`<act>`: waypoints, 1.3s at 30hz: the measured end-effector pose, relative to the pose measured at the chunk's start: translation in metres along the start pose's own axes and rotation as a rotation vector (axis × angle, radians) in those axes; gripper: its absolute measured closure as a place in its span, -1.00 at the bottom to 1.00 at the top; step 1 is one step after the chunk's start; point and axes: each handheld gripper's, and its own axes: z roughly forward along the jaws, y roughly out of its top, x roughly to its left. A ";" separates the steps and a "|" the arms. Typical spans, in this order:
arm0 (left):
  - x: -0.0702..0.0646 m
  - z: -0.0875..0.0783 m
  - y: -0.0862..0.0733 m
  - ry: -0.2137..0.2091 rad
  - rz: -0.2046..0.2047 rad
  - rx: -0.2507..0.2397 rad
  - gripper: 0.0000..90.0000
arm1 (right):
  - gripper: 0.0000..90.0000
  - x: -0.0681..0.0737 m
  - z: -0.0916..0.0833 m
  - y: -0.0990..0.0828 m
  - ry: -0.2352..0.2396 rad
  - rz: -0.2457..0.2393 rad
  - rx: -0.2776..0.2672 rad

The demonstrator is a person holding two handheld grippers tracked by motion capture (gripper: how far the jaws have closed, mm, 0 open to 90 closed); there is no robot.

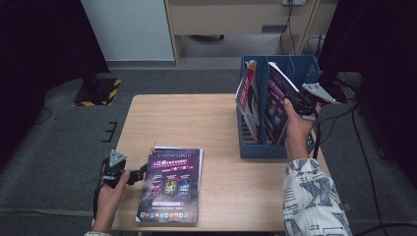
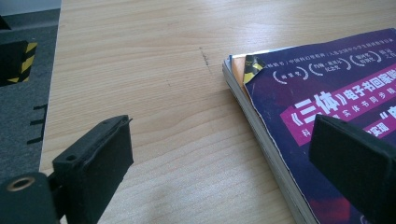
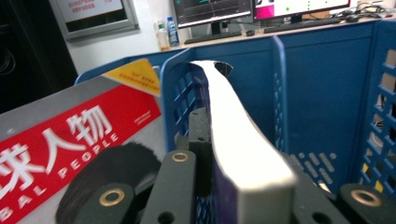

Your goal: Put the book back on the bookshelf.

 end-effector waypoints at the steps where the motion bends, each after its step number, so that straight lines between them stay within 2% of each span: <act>1: 0.000 0.000 0.000 0.001 0.000 0.001 -0.87 | 0.82 0.001 -0.001 -0.001 0.003 0.001 0.001; 11: 0.000 -0.002 0.000 0.004 0.001 -0.001 -0.87 | 0.79 0.008 -0.011 -0.006 0.026 -0.039 0.039; 19: 0.000 -0.002 0.000 0.004 -0.002 -0.001 -0.87 | 0.69 0.013 -0.008 -0.004 0.048 -0.055 0.059; 23: 0.001 -0.002 0.000 0.004 -0.003 -0.004 -0.87 | 0.82 0.017 -0.005 -0.005 0.048 -0.070 0.065; 25: 0.001 -0.002 0.000 0.004 -0.004 -0.003 -0.87 | 0.83 0.020 -0.004 -0.005 0.037 -0.098 0.065; 28: 0.001 -0.002 0.000 0.003 -0.005 -0.003 -0.87 | 0.84 0.021 -0.002 -0.004 0.008 -0.104 0.060; 32: 0.002 -0.003 0.000 0.003 -0.007 -0.007 -0.87 | 0.84 0.019 0.000 -0.002 -0.028 -0.096 0.043; 39: 0.002 -0.002 0.000 0.000 -0.008 -0.007 -0.87 | 0.84 0.015 0.003 0.005 -0.063 -0.083 0.010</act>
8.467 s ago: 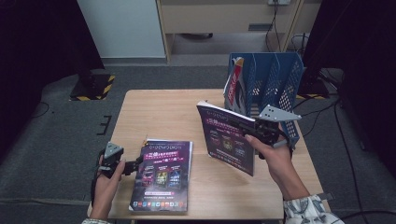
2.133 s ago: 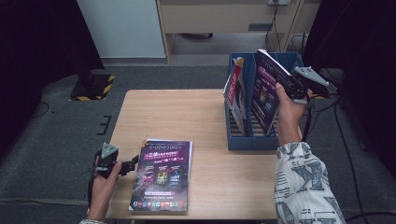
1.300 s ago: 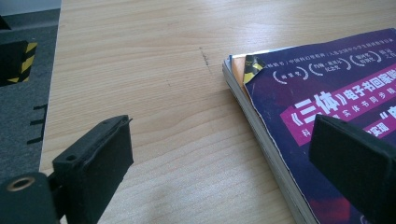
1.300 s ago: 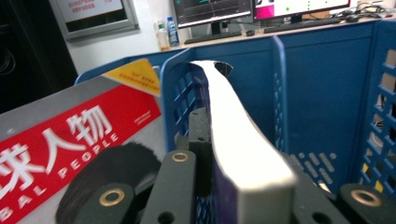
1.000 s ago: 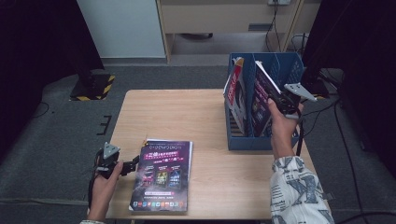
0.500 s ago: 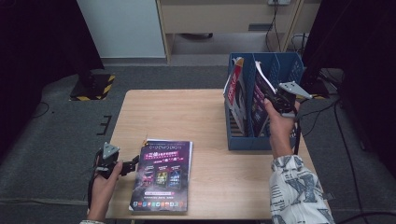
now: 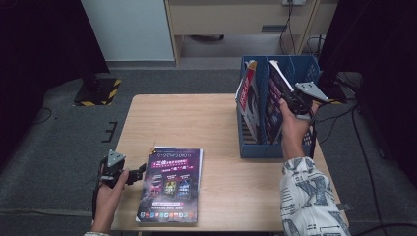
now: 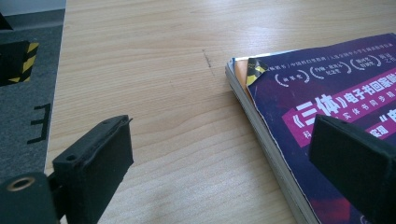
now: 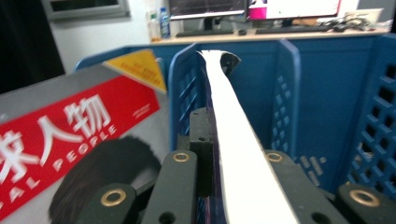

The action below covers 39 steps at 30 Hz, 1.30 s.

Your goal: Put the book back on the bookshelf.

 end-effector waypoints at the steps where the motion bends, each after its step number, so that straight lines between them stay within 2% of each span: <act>1: 0.000 0.000 0.000 -0.001 -0.002 -0.001 -0.87 | 0.84 0.000 0.000 0.001 -0.002 -0.004 -0.008; 3: -0.001 0.001 0.000 -0.001 0.004 0.003 -0.87 | 0.84 0.000 0.002 0.003 -0.009 -0.010 -0.018; 7: -0.001 0.000 0.000 -0.001 0.003 0.001 -0.87 | 0.84 0.004 0.006 -0.003 -0.034 -0.033 -0.001; 10: -0.001 0.000 0.000 -0.001 0.004 0.005 -0.87 | 0.84 0.005 0.007 -0.008 -0.036 -0.039 0.000; 16: -0.001 0.001 0.000 -0.003 0.005 0.006 -0.87 | 0.83 0.010 0.007 -0.012 -0.013 -0.037 -0.004; 20: -0.001 0.000 0.000 -0.002 0.003 0.005 -0.87 | 0.83 0.016 0.007 -0.012 -0.004 -0.067 0.004; 28: -0.001 0.000 0.000 -0.004 0.003 0.004 -0.87 | 0.80 0.023 0.007 -0.013 0.006 -0.072 0.005; 34: -0.001 0.001 -0.002 -0.006 -0.002 0.009 -0.87 | 0.66 0.026 0.007 -0.013 0.030 -0.057 0.016; 39: -0.001 -0.001 -0.002 -0.006 -0.004 0.006 -0.87 | 0.45 0.029 0.004 -0.012 0.047 -0.054 0.027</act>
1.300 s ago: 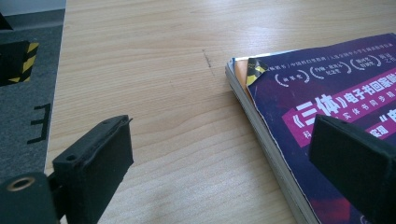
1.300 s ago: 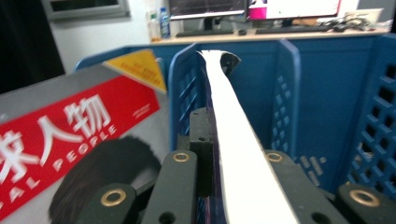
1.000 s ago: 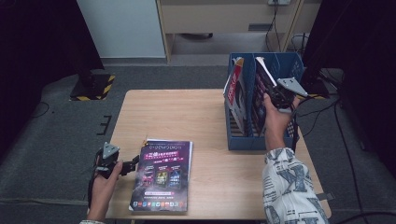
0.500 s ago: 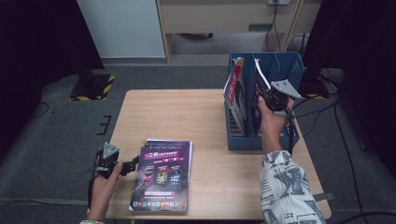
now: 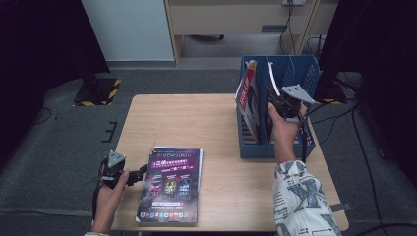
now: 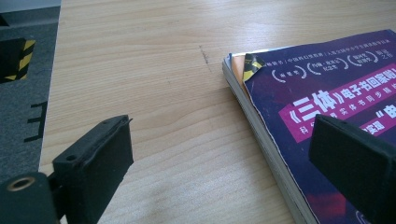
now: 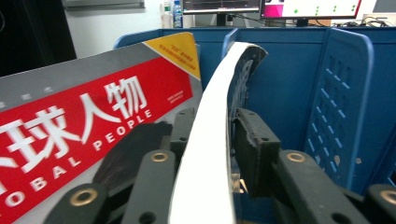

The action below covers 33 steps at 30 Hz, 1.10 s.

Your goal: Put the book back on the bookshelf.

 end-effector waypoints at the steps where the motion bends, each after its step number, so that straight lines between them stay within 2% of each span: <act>1: 0.000 -0.001 0.000 0.001 -0.003 -0.002 -0.87 | 0.41 0.000 0.000 0.000 0.001 0.003 -0.001; 5: 0.001 -0.002 0.000 0.002 -0.005 -0.004 -0.87 | 0.28 0.001 -0.004 0.002 0.001 0.008 0.001; 11: 0.001 -0.001 -0.001 0.003 -0.005 -0.001 -0.87 | 0.03 0.004 -0.008 0.002 0.017 -0.011 0.016; 13: 0.001 -0.001 -0.001 0.004 -0.006 -0.001 -0.87 | -0.02 0.004 -0.009 0.001 0.015 -0.002 0.002; 15: 0.001 -0.001 -0.001 0.005 -0.005 0.001 -0.87 | -0.11 0.004 -0.010 0.000 0.013 0.001 0.011; 19: 0.001 -0.002 -0.001 0.007 -0.007 0.000 -0.87 | -0.21 0.002 -0.014 -0.005 0.043 0.051 0.032; 22: 0.001 -0.001 -0.002 0.010 -0.007 0.006 -0.87 | -0.29 0.003 -0.020 -0.007 0.056 0.028 0.038; 33: 0.003 -0.002 -0.006 0.024 -0.022 0.018 -0.87 | -0.48 -0.004 -0.042 -0.019 0.115 0.046 0.082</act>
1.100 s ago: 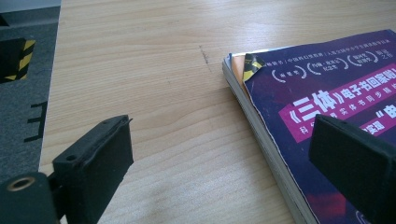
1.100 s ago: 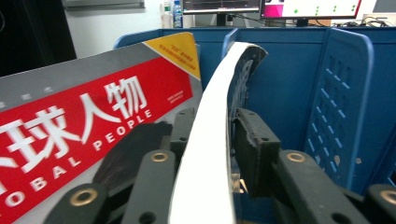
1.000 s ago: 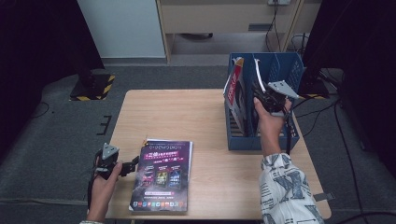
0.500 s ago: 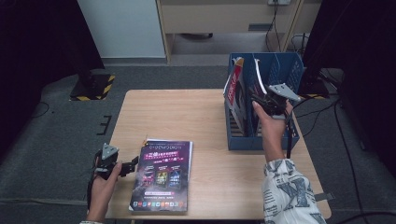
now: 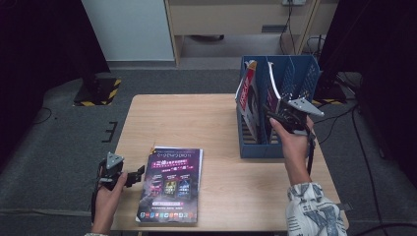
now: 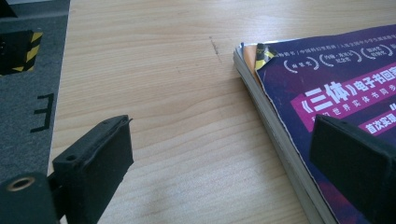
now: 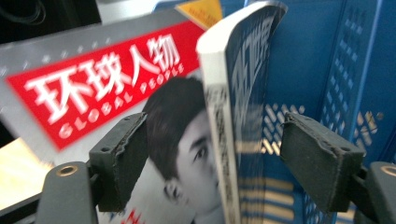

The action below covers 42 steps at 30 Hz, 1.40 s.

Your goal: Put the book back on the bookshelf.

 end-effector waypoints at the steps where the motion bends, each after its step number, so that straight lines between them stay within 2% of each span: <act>1: 0.000 0.000 -0.001 0.002 -0.003 -0.001 -0.87 | -0.48 0.000 -0.003 -0.002 0.003 -0.001 0.004; 9: -0.002 0.002 -0.002 0.003 0.005 0.010 -0.87 | -0.48 -0.001 -0.022 -0.017 0.038 -0.022 0.014; 18: -0.004 0.003 -0.002 0.000 0.012 0.017 -0.87 | -0.40 0.002 -0.027 -0.029 0.062 -0.042 0.017; 30: -0.004 0.004 -0.002 -0.001 0.012 0.019 -0.87 | -0.44 0.023 -0.040 -0.037 0.135 -0.076 0.013; 36: -0.005 0.004 -0.002 0.000 0.014 0.020 -0.87 | -0.44 0.033 -0.040 -0.037 0.175 -0.083 0.023; 42: -0.004 0.004 -0.002 0.000 0.013 0.018 -0.87 | -0.40 0.048 -0.038 -0.039 0.215 -0.110 0.033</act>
